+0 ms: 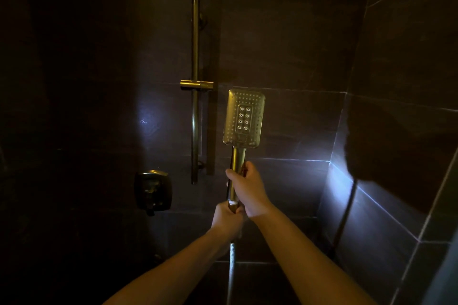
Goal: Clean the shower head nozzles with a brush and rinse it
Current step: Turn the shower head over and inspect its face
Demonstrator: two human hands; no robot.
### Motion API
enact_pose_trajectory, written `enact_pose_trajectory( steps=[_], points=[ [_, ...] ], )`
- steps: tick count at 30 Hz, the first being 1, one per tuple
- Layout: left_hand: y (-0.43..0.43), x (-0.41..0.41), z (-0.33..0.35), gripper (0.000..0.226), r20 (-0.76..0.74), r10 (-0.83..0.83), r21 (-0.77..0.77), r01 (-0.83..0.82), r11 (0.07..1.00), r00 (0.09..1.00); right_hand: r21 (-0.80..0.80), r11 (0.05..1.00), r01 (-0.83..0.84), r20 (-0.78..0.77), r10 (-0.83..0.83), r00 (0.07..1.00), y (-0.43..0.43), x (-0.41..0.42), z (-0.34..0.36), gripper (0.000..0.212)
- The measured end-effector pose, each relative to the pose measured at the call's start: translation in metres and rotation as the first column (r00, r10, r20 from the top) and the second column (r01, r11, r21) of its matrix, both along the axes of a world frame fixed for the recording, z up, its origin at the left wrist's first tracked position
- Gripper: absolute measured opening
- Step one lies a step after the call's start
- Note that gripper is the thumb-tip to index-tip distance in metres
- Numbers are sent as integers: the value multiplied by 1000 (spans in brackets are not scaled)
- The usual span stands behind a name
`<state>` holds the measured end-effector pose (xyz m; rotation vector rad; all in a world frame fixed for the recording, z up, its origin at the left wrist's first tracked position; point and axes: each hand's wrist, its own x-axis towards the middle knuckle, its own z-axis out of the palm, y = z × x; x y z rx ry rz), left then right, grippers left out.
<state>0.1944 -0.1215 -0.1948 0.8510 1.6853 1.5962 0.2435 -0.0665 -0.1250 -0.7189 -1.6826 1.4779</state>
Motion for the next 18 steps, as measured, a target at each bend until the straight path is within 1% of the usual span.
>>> enact_pose_trajectory(
  steps=[2,4,8,10,12,13,15,16,18],
  points=[
    [0,1,-2,16,-26,-10,-21,9,1000,1000,-16,1000,-1,33,1,999,0,-3,-2,19],
    [-2,3,-2,16,-37,-45,-27,44,999,998,-56,998,-17,49,20,999,1,-4,-2,22],
    [-4,10,0,17,0,-131,30,130,991,991,-122,991,-47,83,57,995,6,-1,3,24],
    [-4,11,2,12,10,-170,52,169,984,985,-221,971,-92,34,101,994,11,2,6,19],
    [-4,11,3,11,9,-201,68,200,977,980,-310,932,-187,-43,182,982,17,8,9,13],
    [-3,11,3,11,8,-206,71,205,976,978,-335,911,-239,-73,228,971,19,10,10,14],
    [-3,12,1,12,24,-217,75,215,974,976,-344,887,-308,-100,292,951,22,14,10,14],
    [-2,12,0,13,36,-223,74,220,973,974,-335,888,-314,-99,298,949,23,15,10,13],
    [1,12,-2,12,54,-205,62,202,977,977,-307,914,-267,-69,259,964,23,15,9,18]
  ],
)
